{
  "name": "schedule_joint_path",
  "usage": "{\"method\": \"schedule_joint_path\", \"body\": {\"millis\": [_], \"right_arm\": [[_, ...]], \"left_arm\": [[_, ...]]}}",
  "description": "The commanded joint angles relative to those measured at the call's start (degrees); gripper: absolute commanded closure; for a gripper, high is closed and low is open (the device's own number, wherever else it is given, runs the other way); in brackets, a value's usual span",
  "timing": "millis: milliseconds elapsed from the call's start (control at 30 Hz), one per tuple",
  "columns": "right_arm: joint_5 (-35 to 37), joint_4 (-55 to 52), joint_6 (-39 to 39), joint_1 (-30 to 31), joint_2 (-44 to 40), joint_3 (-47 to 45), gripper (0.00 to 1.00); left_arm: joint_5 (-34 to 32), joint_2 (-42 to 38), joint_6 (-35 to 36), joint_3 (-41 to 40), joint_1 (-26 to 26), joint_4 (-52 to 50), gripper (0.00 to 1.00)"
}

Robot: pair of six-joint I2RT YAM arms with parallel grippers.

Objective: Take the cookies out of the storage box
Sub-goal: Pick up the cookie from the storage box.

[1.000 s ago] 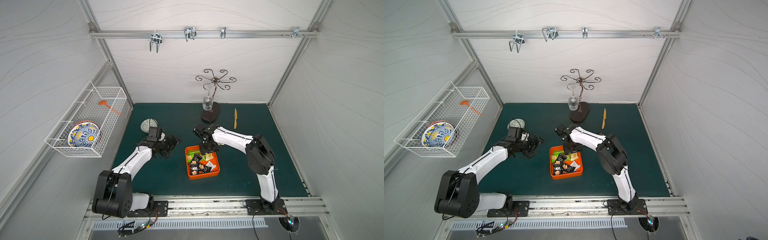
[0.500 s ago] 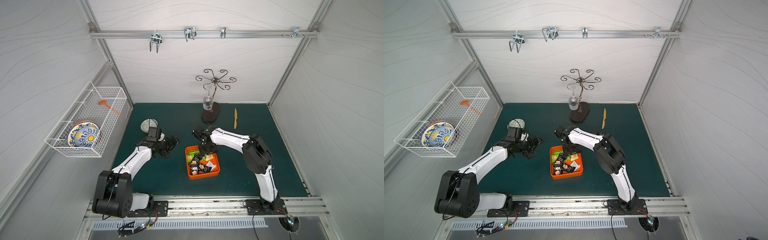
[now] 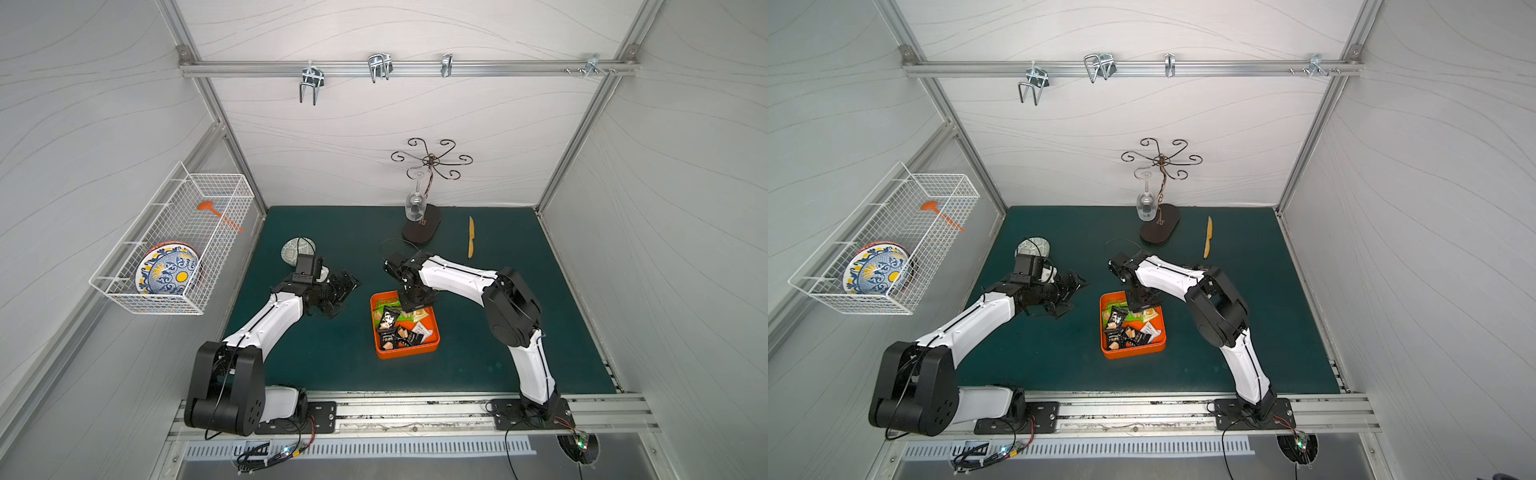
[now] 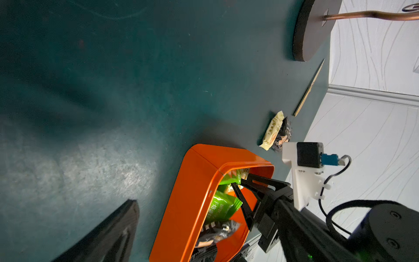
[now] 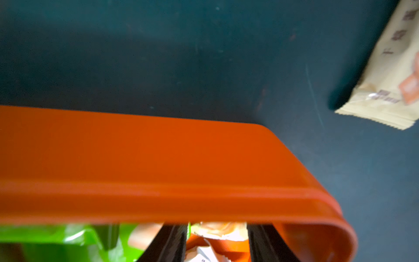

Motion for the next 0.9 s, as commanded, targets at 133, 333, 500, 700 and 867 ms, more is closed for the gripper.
{"method": "schedule_joint_path", "body": {"millis": [133, 333, 500, 700, 867], "right_arm": [[6.1, -5.0, 1.2, 0.7, 2.4, 0.3, 0.49], [3.5, -3.7, 0.5, -0.1, 4.1, 0.5, 0.47], [2.4, -2.4, 0.4, -0.6, 3.7, -0.3, 0.53], [2.9, -2.9, 0.3, -0.6, 1.8, -0.2, 0.59], [2.8, -3.5, 0.1, -0.4, -1.9, 0.4, 0.6]], "left_arm": [[0.8, -0.9, 0.8, 0.1, 0.4, 0.7, 0.02], [1.0, -1.0, 1.0, 0.4, 0.4, 0.3, 0.02], [1.0, -0.8, 1.0, 0.5, 0.4, 0.3, 0.02], [0.9, -0.5, 1.2, 0.8, 0.4, 0.2, 0.02], [0.7, -0.4, 1.7, 1.2, 0.5, -0.2, 0.02]]}}
